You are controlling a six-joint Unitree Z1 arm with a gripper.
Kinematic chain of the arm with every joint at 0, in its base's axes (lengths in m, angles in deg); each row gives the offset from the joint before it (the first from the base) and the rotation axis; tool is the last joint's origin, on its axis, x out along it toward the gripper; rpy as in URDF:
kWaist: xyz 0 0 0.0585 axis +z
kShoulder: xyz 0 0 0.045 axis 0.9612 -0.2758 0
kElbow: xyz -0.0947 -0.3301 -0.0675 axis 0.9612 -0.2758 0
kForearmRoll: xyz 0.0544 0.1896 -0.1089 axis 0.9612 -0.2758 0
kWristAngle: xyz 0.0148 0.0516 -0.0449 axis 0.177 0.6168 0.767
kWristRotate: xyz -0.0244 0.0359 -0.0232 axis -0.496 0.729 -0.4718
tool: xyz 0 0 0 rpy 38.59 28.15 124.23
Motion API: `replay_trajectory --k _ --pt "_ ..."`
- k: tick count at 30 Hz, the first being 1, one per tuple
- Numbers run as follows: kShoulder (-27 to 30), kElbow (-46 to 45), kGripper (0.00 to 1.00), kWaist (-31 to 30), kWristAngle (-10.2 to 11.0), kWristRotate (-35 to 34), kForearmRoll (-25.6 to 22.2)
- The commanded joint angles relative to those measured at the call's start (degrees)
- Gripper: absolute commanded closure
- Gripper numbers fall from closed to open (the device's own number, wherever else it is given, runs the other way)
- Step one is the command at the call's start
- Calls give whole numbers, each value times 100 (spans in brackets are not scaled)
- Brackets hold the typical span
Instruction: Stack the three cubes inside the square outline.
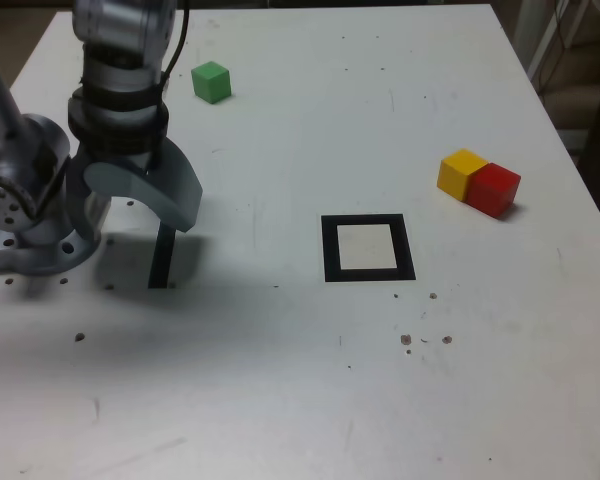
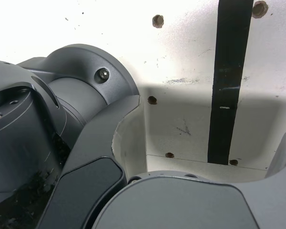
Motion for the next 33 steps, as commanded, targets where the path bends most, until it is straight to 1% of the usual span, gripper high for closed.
replay_trajectory --k 1,23,33 --pt "31 -13 1 -2 -9 9 5" --pt "85 -1 1 -2 -7 1 -14" --pt "64 93 1 -2 52 0 -62"
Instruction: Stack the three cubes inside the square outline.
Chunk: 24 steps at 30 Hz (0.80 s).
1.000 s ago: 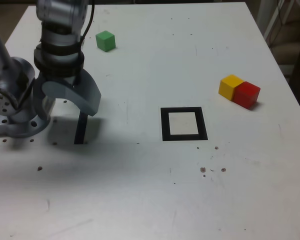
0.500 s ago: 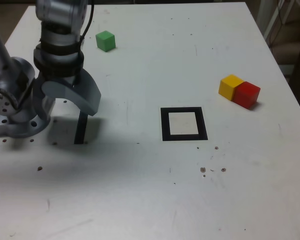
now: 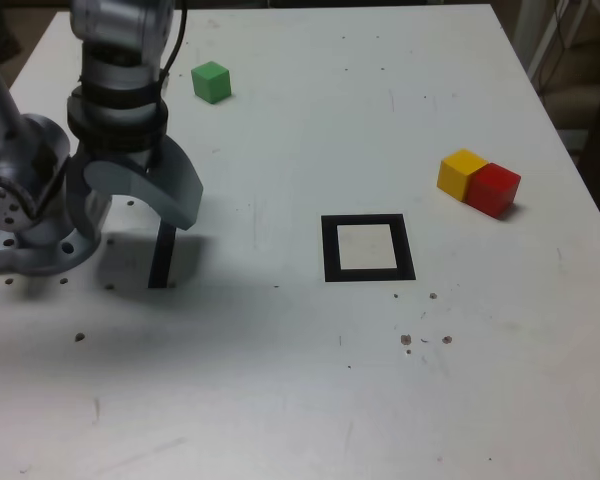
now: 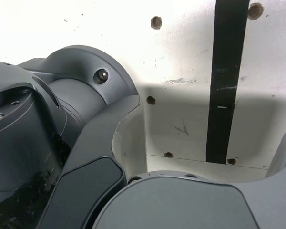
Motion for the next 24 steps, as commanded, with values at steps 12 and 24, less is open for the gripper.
replay_trajectory --k 12,24 --pt "-270 446 1 -2 135 49 -225" --pt "-499 1283 1 -2 247 105 -724"
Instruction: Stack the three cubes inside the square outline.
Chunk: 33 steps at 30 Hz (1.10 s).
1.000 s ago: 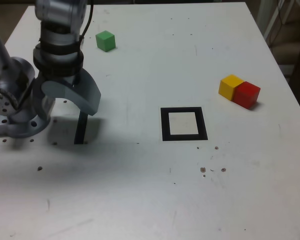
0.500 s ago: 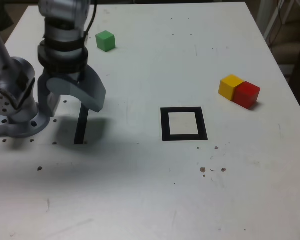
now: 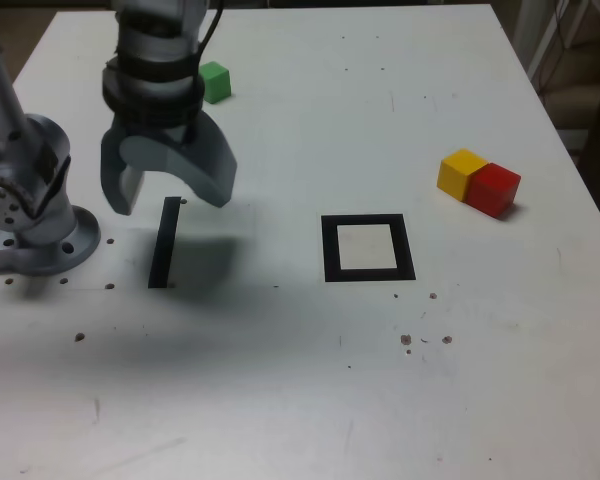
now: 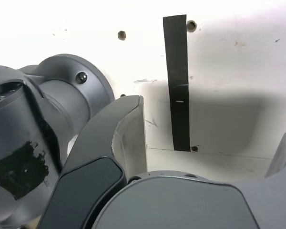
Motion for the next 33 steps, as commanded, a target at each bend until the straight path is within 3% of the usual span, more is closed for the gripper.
replay_trajectory --k 1,18,33 --pt "-99 216 1 -2 -12 39 -48" --pt "-786 1417 1 -2 48 89 -309" --pt "-1685 3104 1 -266 93 89 -904"
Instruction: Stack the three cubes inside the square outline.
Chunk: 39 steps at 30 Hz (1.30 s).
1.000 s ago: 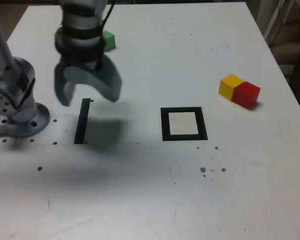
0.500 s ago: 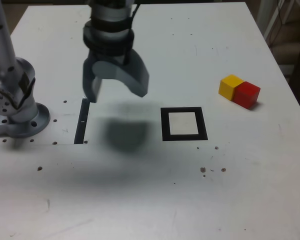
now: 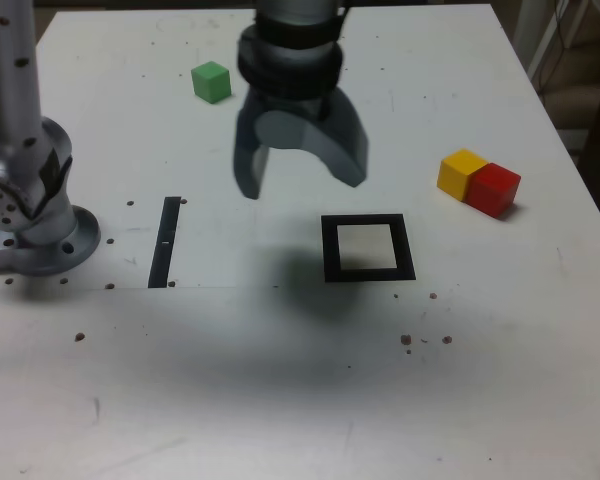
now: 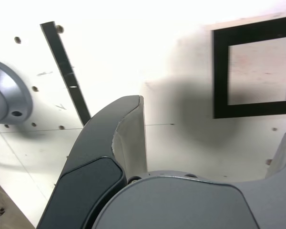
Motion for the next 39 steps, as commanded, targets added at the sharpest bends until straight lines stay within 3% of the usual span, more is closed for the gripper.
replay_trajectory --k 1,8,17,27,39 --pt "-125 146 1 -7 5 8 -57" --pt "-637 955 1 -13 23 -34 -336" --pt "-1413 2506 1 -135 173 -331 -1180" --pt "-2185 3769 1 -146 -242 -796 -1450" --pt "-2651 4486 1 19 -272 -1882 -1477"
